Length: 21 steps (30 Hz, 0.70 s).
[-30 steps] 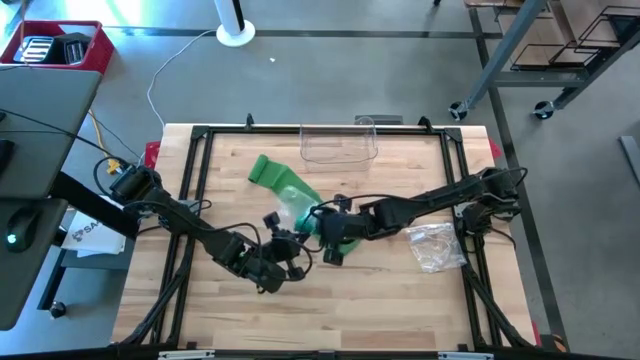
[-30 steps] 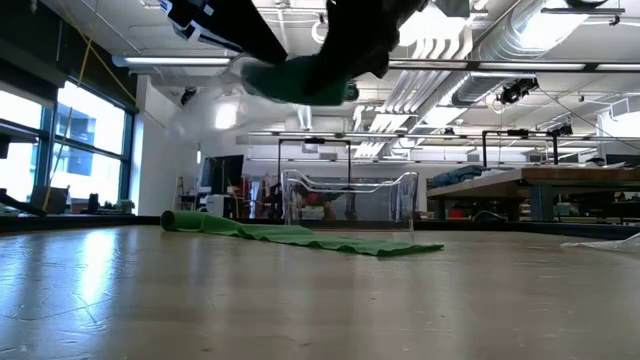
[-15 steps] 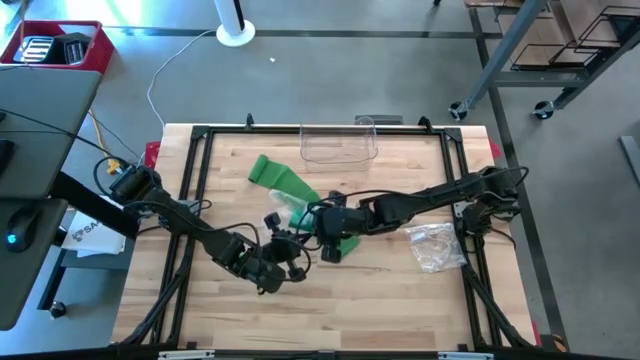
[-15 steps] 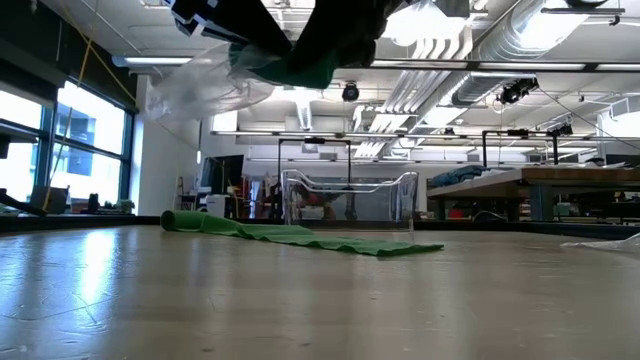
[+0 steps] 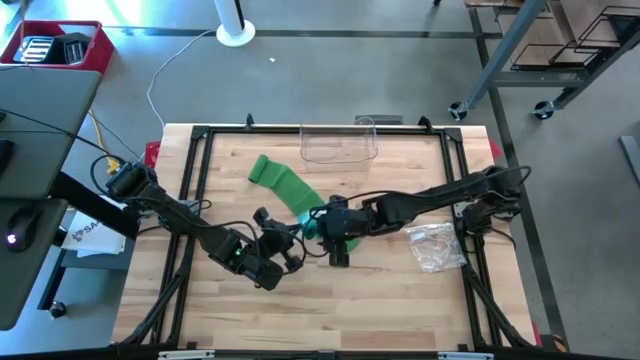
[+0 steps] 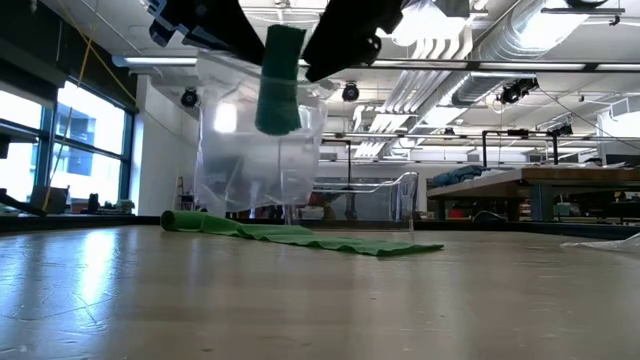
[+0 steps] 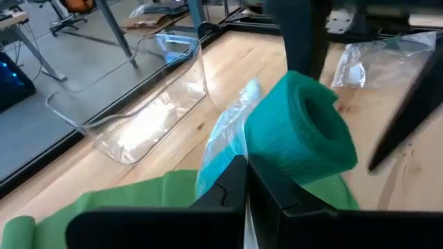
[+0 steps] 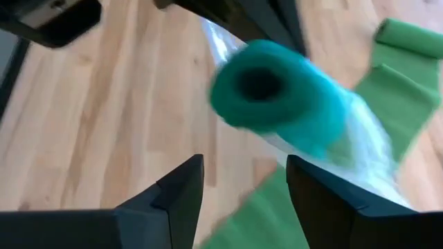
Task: Roll bandage
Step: Put the rolled blue bandage into the left zip bag
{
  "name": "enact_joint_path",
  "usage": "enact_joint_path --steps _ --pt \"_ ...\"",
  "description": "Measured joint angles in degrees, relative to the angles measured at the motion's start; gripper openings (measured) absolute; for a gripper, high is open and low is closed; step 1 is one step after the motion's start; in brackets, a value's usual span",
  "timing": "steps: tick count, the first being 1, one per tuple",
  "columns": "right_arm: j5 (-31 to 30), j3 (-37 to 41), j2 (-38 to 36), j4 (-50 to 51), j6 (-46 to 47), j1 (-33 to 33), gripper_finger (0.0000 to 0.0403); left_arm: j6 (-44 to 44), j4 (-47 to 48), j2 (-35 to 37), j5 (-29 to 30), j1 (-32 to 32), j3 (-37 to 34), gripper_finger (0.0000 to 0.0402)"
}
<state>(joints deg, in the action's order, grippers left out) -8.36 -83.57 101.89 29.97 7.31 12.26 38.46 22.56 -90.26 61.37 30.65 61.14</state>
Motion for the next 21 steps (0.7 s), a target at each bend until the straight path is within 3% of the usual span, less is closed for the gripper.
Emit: enact_joint_path --steps 5,12,15,19,21 --pt "-0.5 0.0 -2.6 3.4 -1.3 1.2 0.0197 0.5 0.1 0.0 -0.4 0.0 0.0 0.0" --pt "-0.2 0.0 -4.2 -1.2 -15.3 5.6 0.0187 -0.1 -0.2 0.0 -0.6 0.0 0.0 0.0" --pt "-1.1 0.0 -3.7 -6.7 -16.5 6.4 0.0154 -0.6 -0.7 0.0 -0.7 0.0 0.0 0.0" --pt "-8.1 0.0 -2.3 -8.9 -16.3 5.6 0.0086 -3.7 -3.7 0.0 -1.4 0.0 0.0 0.0" --pt "-7.7 0.0 -1.0 -8.9 -15.2 4.5 0.0049 -6.1 -6.1 0.0 -1.8 0.0 0.0 0.0"
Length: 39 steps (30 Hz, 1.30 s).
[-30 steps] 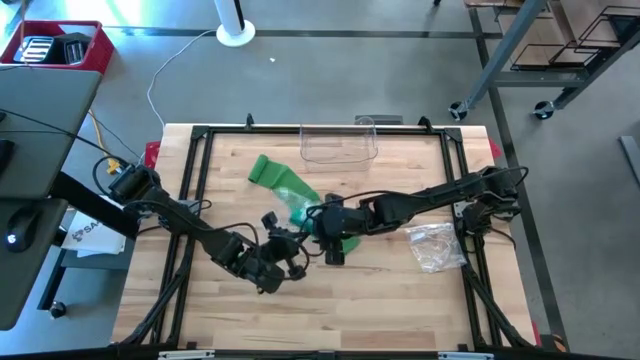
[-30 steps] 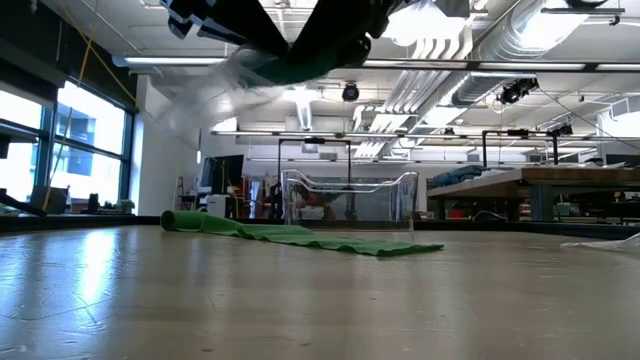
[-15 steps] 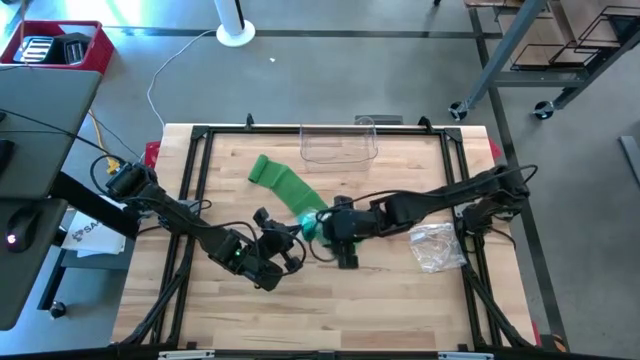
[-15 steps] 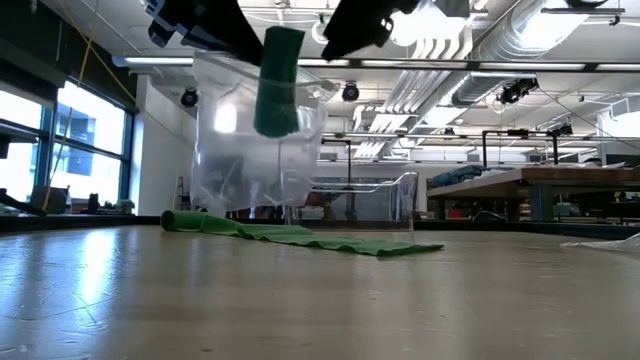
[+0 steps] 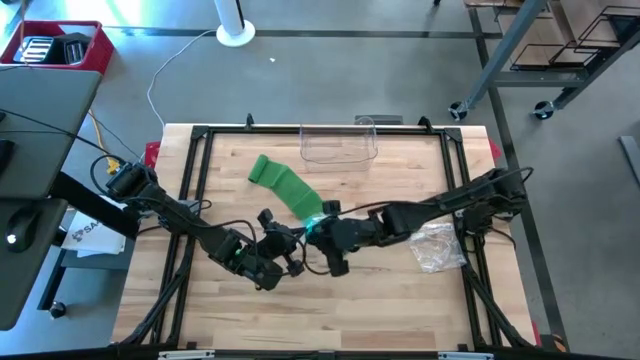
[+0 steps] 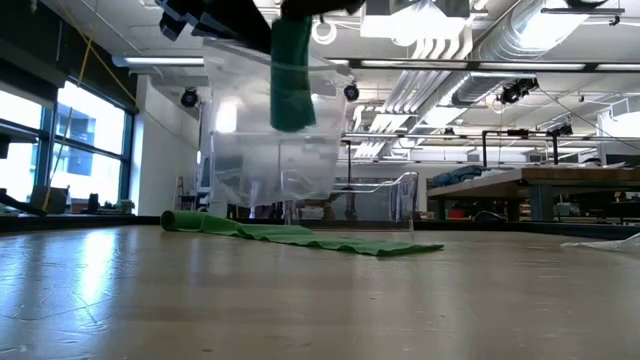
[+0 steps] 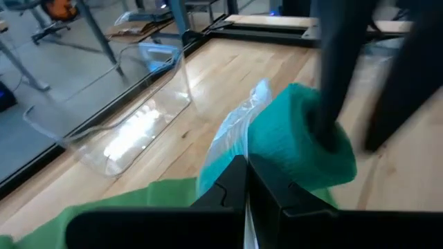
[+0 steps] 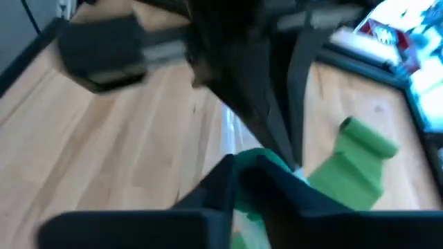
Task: Roll bandage
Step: Put the rolled blue bandage into the left zip bag
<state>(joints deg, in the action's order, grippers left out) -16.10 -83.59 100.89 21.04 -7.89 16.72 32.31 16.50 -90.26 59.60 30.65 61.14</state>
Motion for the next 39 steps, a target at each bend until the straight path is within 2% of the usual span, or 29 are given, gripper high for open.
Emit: enact_joint_path --steps 2,4,13,17,22,26,29,34,36,39 --pt "1.1 0.0 1.8 -0.1 0.3 -0.9 0.0017 -2.7 -2.6 0.0 -0.1 0.0 0.0 0.0" --pt "-0.2 0.1 3.5 -1.3 -0.2 -1.3 0.0006 -4.4 -4.4 0.0 -0.7 0.0 0.0 0.0" --pt "-2.3 0.0 2.1 -5.2 -3.5 0.9 0.0025 -4.9 -4.0 0.0 -1.1 0.0 0.0 0.0" --pt "-5.1 0.0 0.4 -1.4 -2.9 2.2 0.0025 -5.0 -3.9 0.0 -1.0 0.0 0.0 0.0" --pt "-13.4 0.0 -3.7 5.6 -1.8 4.3 0.0025 -6.4 -3.8 0.0 -1.4 0.0 0.0 0.0" --pt "-16.7 0.0 -6.8 12.8 1.9 5.9 0.0025 -11.9 -3.8 0.0 -3.5 0.5 0.0 0.0" --pt "-17.0 0.0 -9.3 16.4 4.4 7.1 0.0025 -8.8 0.6 -0.1 -2.2 0.7 0.0 0.0" --pt "-16.1 0.0 -10.6 20.2 4.7 9.3 0.0025 4.6 15.8 -0.2 -1.7 -0.8 0.0 0.0" --pt "-14.6 0.0 -10.7 21.2 2.9 10.1 0.0025 5.7 16.6 -0.2 -1.6 -0.7 0.0 0.0" --pt "-11.4 3.0 -10.8 19.9 0.1 10.1 0.0025 2.7 13.3 -0.2 -1.6 0.0 0.0 0.0"
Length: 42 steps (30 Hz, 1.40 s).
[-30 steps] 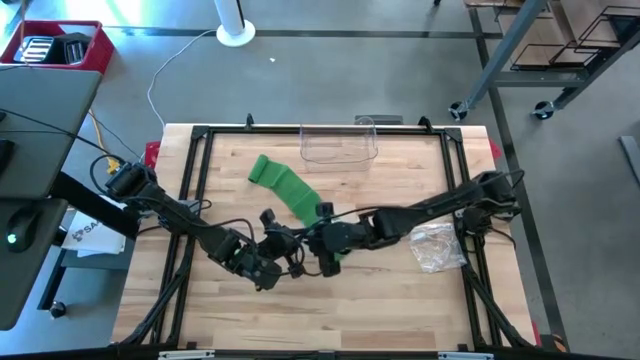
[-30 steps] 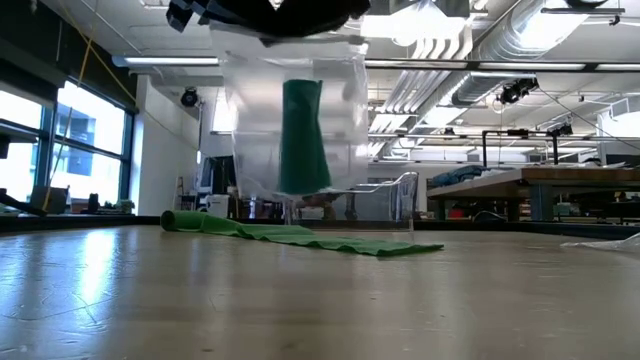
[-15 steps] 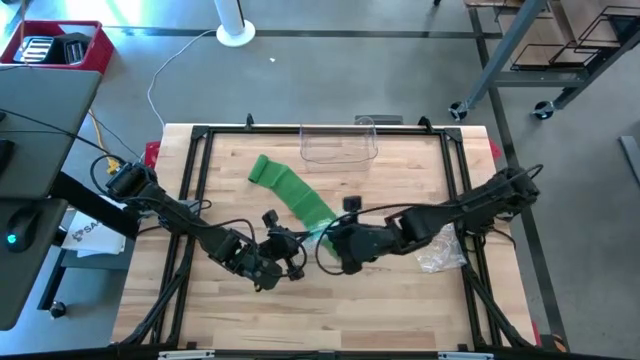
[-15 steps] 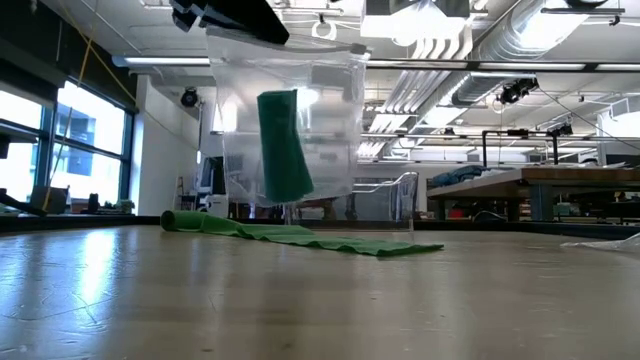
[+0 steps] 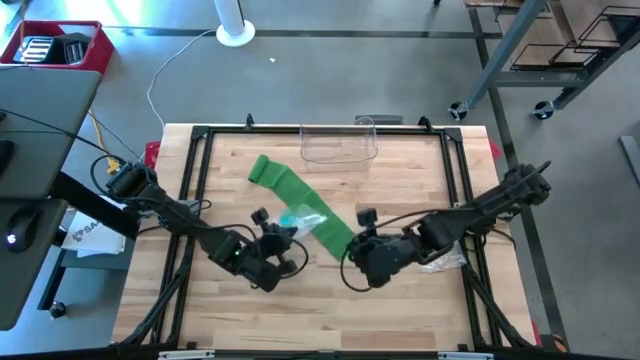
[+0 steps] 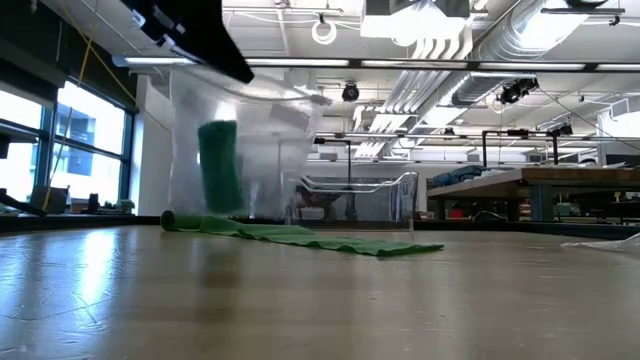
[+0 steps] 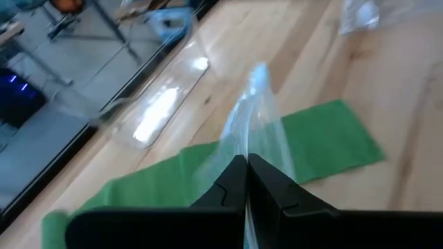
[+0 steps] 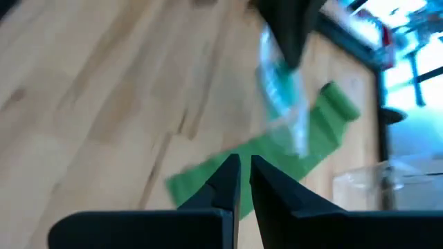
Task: Roll bandage
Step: Put the rolled blue bandage into the left zip bag
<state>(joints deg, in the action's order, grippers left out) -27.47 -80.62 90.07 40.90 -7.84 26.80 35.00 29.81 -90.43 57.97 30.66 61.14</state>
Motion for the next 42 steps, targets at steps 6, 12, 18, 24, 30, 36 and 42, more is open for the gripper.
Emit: enact_joint_path --steps 6,12,18,24,30,36,42 --pt "0.9 11.7 -1.6 -9.3 4.5 -4.4 0.0025 -11.2 -12.0 0.0 0.5 2.0 0.0 0.0" --pt "2.4 19.6 -4.8 -19.1 6.5 -7.5 0.0029 -14.7 -12.2 0.0 1.2 3.0 0.0 0.0" --pt "11.8 22.8 -5.0 -31.6 3.8 -8.8 0.0089 -15.5 -12.2 0.0 1.2 3.0 0.0 0.0" --pt "1.2 24.0 -4.7 -35.7 1.7 -8.8 0.0137 -15.7 -12.3 0.0 1.2 3.0 0.0 0.0" --pt "2.5 24.0 -4.7 -35.7 -1.2 -8.8 0.0139 -15.7 -12.7 0.0 0.0 3.0 0.0 0.0" --pt "10.7 24.0 -4.7 -36.8 -2.0 -8.4 0.0116 -15.7 -13.4 0.0 0.0 3.0 0.0 0.0" --pt "9.4 24.0 -4.7 -38.4 -0.9 -7.9 0.0016 -17.0 -13.4 0.0 0.0 2.8 0.0 0.0001"
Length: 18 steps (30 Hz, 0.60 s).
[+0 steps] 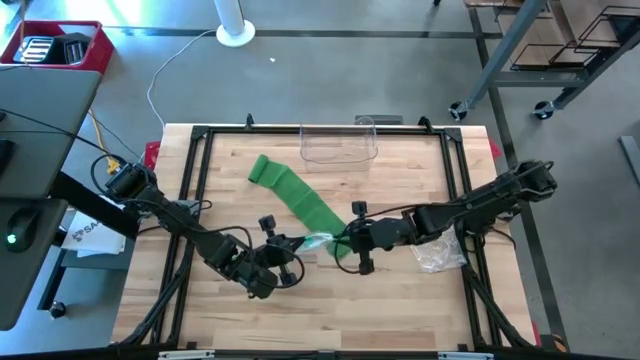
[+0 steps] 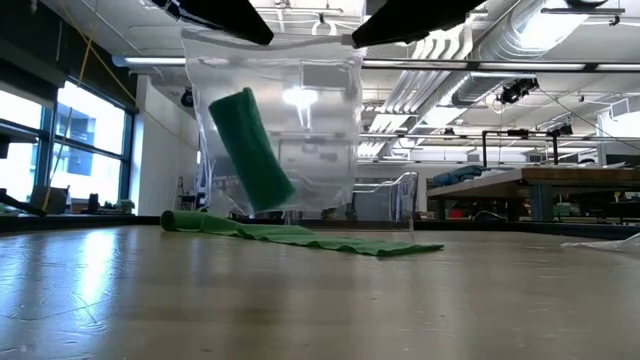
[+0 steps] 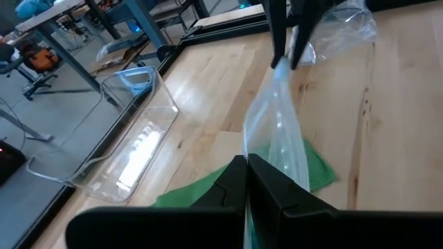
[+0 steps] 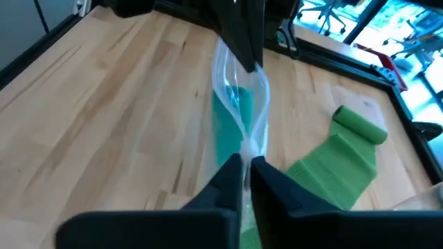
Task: Roll bandage
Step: Put the rolled blue bandage into the left zip bag, then close the left zip bag
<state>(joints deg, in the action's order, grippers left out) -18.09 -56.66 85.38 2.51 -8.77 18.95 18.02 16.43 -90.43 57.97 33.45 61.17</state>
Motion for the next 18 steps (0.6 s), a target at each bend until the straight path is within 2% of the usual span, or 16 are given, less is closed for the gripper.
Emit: enact_joint_path --steps 5,9,12,15,18 --pt "-2.0 0.0 0.0 -0.3 1.4 0.1 0.0014 -2.2 0.2 0.0 -0.3 -0.5 0.0 0.0024" --pt "-2.8 0.0 0.0 0.2 4.7 0.1 0.0003 -3.0 2.2 0.0 -1.9 -1.1 0.0 0.0068" --pt "-6.0 0.0 0.0 3.3 9.5 -0.2 0.0002 -7.9 3.0 0.0 -4.7 -1.2 0.0 0.0105" --pt "-7.4 0.0 0.0 6.0 12.4 -0.8 0.0002 -11.6 0.3 0.0 -4.8 -1.1 0.0 0.0134" --pt "-5.3 0.0 0.0 5.4 12.6 -0.7 0.0001 -16.0 -5.8 0.0 -5.3 -1.6 0.0 0.0155"
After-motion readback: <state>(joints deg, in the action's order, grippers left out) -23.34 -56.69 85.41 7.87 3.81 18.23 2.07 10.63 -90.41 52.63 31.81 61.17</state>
